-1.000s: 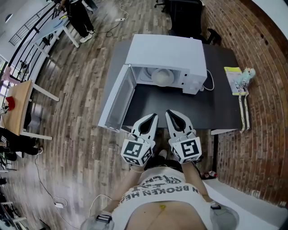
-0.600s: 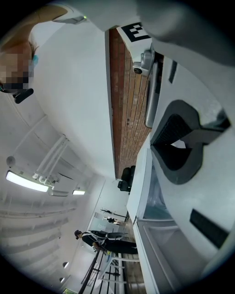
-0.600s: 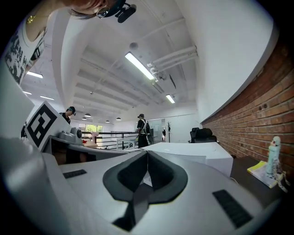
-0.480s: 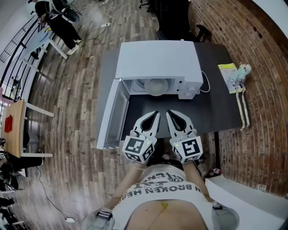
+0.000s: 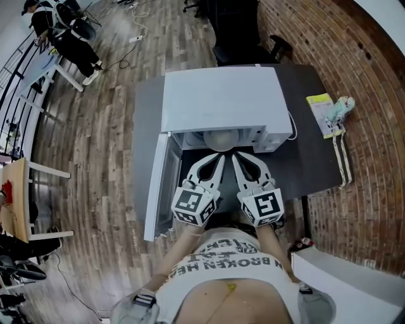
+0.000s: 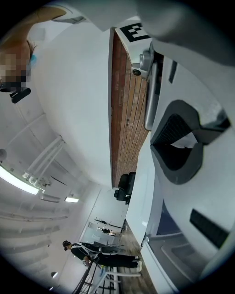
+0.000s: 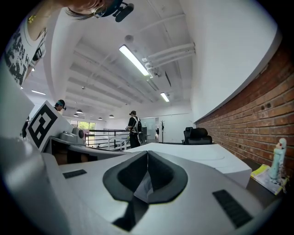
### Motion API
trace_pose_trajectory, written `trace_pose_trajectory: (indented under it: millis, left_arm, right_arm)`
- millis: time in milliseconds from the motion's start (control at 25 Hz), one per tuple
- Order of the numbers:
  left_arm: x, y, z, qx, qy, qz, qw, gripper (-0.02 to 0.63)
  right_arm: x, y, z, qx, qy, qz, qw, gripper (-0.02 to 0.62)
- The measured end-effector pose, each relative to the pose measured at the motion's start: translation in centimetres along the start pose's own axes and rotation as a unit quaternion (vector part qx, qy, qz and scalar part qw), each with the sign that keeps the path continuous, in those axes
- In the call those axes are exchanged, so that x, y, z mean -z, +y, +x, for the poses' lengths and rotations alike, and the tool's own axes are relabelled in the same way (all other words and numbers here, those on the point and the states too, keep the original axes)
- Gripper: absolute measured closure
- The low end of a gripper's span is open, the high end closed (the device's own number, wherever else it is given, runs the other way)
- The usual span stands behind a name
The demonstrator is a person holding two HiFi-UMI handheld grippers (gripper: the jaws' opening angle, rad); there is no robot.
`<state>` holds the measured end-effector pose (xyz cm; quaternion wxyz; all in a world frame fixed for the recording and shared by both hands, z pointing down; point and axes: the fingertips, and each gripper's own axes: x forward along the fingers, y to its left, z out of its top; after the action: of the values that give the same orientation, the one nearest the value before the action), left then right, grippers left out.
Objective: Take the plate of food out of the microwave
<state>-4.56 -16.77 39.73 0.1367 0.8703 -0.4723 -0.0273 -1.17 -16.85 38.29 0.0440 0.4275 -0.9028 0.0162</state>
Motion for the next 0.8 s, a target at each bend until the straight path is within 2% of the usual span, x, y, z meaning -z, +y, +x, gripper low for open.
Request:
trace_pose_trajectory:
  millis: [480, 800]
  left_arm:
    - [1.4, 6.2, 1.1, 0.003, 0.016, -0.025, 0.9996, 0.6]
    - [2.7, 7.7, 2.4, -0.01, 0.03, -0.034, 0.9989, 0.6]
  right_arm:
    - [2.8, 0.3, 5.5, 0.019, 0.042, 0.002, 0.999, 0.588]
    - [4.5, -1.5, 6.5, 0.026, 0.067, 0.007, 0.997, 0.588]
